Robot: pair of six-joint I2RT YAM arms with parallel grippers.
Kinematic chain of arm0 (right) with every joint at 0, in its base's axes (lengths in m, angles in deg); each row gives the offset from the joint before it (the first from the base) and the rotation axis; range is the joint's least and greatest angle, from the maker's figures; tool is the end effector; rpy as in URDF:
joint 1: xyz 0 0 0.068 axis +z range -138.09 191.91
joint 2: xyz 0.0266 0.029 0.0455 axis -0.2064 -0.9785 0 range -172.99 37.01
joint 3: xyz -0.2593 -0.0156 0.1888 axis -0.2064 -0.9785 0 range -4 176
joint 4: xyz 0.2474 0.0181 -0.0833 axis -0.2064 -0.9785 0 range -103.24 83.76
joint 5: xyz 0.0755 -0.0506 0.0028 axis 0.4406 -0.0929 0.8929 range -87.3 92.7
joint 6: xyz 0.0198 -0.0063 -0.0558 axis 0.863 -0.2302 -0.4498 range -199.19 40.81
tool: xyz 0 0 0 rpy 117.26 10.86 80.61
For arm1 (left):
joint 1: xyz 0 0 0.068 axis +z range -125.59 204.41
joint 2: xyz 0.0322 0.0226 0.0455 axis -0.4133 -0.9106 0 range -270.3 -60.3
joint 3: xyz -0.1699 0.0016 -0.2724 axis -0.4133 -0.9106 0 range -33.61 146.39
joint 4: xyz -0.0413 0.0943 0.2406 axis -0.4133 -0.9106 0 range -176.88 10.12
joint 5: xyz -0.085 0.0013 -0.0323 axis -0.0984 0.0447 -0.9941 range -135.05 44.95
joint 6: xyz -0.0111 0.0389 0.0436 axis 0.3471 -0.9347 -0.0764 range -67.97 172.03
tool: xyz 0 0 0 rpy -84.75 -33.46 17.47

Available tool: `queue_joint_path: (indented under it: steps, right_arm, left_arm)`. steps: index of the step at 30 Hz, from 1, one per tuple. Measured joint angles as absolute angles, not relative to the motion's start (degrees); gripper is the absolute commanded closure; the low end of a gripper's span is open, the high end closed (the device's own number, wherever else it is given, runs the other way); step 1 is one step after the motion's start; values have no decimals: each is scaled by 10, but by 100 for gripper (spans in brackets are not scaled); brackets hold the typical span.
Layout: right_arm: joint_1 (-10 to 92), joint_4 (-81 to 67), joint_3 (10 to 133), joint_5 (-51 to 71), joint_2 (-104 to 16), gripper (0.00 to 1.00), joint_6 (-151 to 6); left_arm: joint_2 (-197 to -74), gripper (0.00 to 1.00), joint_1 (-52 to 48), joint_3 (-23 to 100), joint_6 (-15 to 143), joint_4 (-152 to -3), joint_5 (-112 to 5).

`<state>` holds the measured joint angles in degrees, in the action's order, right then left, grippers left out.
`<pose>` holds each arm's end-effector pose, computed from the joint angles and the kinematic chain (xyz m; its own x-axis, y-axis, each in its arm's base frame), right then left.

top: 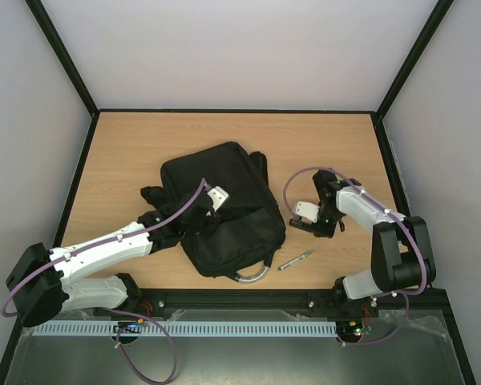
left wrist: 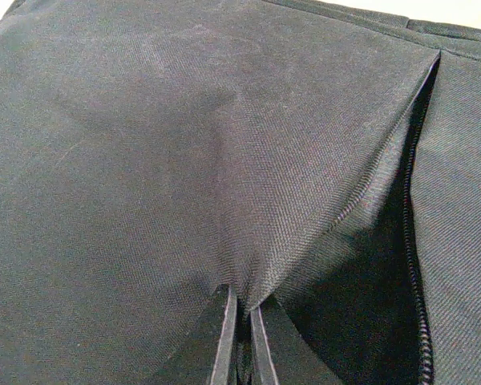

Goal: Pack the student bag
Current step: Pick up the stationery from the center of the board, then place the stationery in the student bag.

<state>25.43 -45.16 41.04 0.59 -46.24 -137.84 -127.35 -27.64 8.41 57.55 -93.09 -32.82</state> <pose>0.2329 0.0542 0.2058 -0.3003 -0.9500 -0.0852 -0.9269 0.3118 -0.2091 0.1529 -0.1811 0.2808 -0.4431 0.4153 -0.7944 0.6286 0.7758 0.0549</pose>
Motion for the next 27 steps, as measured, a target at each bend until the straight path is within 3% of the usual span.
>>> queue_joint_path:
  steps: [7,15,27]
  right_arm:
    - [223,-499,504,23,-445,80,-1365]
    - [234,-602,670,153,-446,82,-1274]
    - [377,-632,634,254,-443,83,-1138]
  left_arm:
    - [-1273,98,-276,84,576,-931,-328]
    - [-1274,98,-276,84,575,-931,-329]
    - [-1281,98,-274,84,575,-931,-335]
